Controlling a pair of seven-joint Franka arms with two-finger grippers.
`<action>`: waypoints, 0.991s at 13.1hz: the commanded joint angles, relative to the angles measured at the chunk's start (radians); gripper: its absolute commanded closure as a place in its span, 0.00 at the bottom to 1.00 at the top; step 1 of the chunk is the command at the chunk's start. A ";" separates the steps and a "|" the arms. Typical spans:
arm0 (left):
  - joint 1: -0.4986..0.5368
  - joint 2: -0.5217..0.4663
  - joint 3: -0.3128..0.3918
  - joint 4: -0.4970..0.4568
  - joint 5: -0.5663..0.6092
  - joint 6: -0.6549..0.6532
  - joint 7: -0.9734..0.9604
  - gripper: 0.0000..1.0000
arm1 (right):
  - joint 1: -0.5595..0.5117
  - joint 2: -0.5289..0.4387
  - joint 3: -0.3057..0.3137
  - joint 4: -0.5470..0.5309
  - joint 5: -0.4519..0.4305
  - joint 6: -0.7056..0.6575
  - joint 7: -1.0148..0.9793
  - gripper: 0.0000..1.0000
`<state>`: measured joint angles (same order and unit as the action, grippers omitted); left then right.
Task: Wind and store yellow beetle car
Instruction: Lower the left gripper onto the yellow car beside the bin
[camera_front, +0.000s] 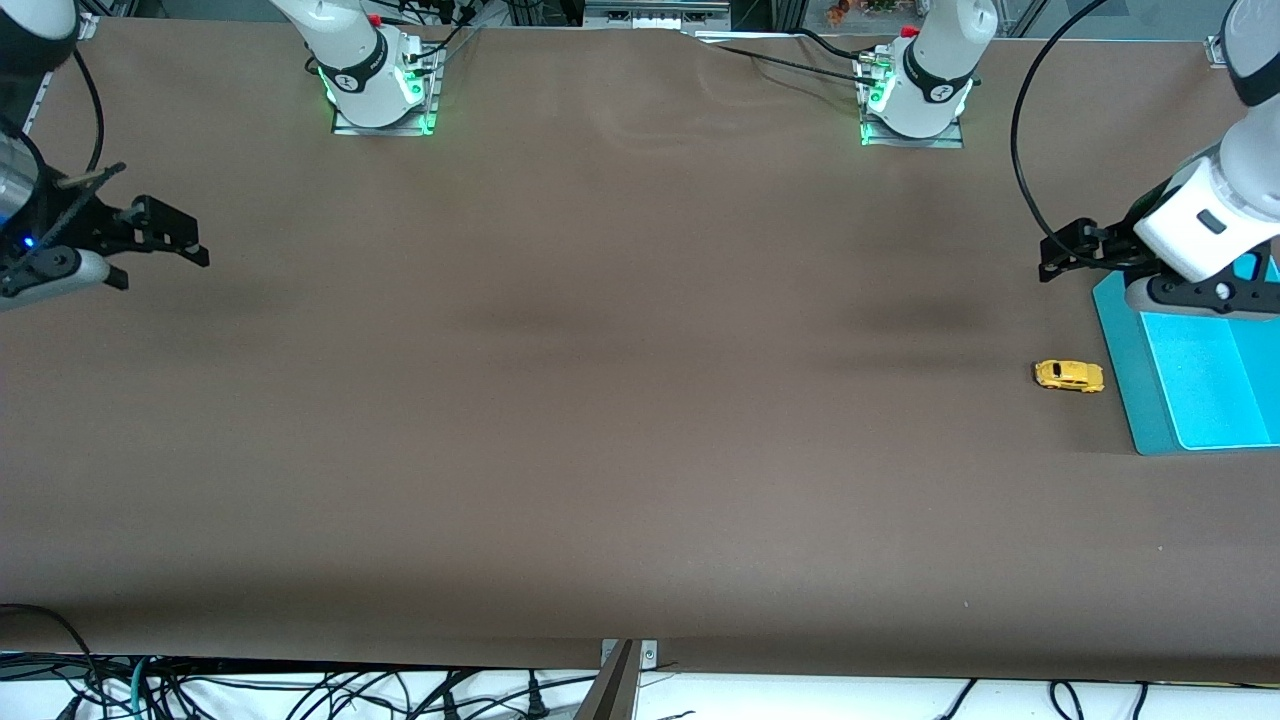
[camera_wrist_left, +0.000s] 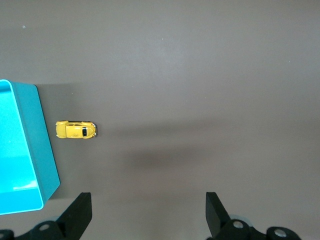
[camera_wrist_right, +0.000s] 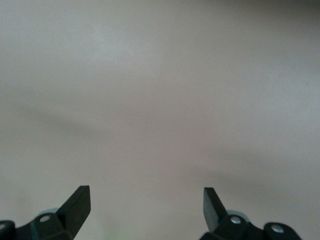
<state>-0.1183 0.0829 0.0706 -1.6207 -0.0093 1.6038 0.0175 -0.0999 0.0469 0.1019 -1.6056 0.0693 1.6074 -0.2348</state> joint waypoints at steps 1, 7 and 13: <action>0.009 0.050 0.003 0.027 -0.006 -0.021 0.060 0.00 | 0.013 -0.012 -0.001 0.023 -0.028 -0.055 0.070 0.00; 0.084 0.142 0.006 0.016 -0.004 0.004 0.523 0.00 | 0.023 -0.013 0.038 0.033 -0.071 -0.061 0.140 0.00; 0.241 0.213 0.006 -0.106 -0.003 0.253 1.159 0.00 | 0.025 -0.016 0.036 0.036 -0.069 -0.060 0.149 0.00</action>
<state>0.0693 0.2813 0.0814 -1.6677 -0.0087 1.7615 0.9783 -0.0766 0.0354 0.1384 -1.5876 0.0121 1.5739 -0.1102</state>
